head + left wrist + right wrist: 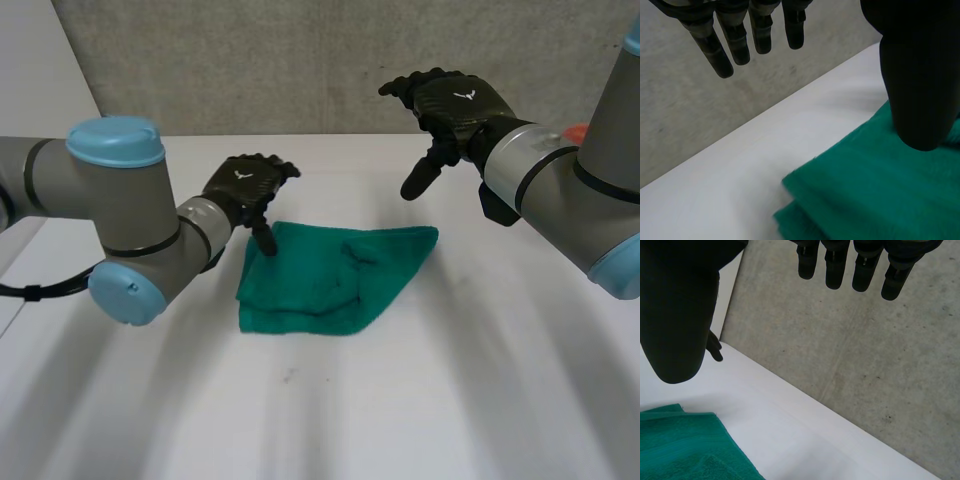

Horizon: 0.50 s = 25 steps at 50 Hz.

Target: Fold the laundry.

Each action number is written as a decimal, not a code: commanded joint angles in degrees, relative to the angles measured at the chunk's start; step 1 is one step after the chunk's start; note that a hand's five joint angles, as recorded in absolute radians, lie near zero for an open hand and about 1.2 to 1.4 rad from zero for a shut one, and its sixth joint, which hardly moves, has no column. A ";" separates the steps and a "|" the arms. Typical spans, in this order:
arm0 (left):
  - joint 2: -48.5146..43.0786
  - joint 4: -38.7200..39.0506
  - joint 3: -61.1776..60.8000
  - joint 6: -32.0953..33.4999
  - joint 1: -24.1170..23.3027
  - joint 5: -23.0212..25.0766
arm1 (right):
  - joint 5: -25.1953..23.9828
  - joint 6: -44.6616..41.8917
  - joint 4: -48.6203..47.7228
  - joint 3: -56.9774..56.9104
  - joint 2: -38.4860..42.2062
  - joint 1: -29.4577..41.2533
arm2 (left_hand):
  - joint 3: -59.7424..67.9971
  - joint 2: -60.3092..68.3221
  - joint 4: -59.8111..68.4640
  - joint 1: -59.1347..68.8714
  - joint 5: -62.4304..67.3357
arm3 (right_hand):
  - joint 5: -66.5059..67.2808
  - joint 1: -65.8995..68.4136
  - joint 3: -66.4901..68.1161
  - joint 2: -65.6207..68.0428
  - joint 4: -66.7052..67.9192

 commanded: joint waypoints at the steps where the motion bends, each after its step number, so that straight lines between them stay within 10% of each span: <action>1: -7.22 -3.49 11.76 -3.03 -1.17 8.28 | 0.04 0.91 -0.13 -0.16 0.22 -0.98 | 10.62 10.67 11.04 10.52 9.63 | -2.75 -2.68 -1.91 -1.96 -2.17; 25: -37.37 -31.71 64.24 0.74 -6.18 11.71 | 0.30 -1.11 -0.40 -0.33 1.98 -2.39 | 22.07 22.12 22.49 21.97 21.08 | -2.75 -2.68 -1.91 -1.96 -2.17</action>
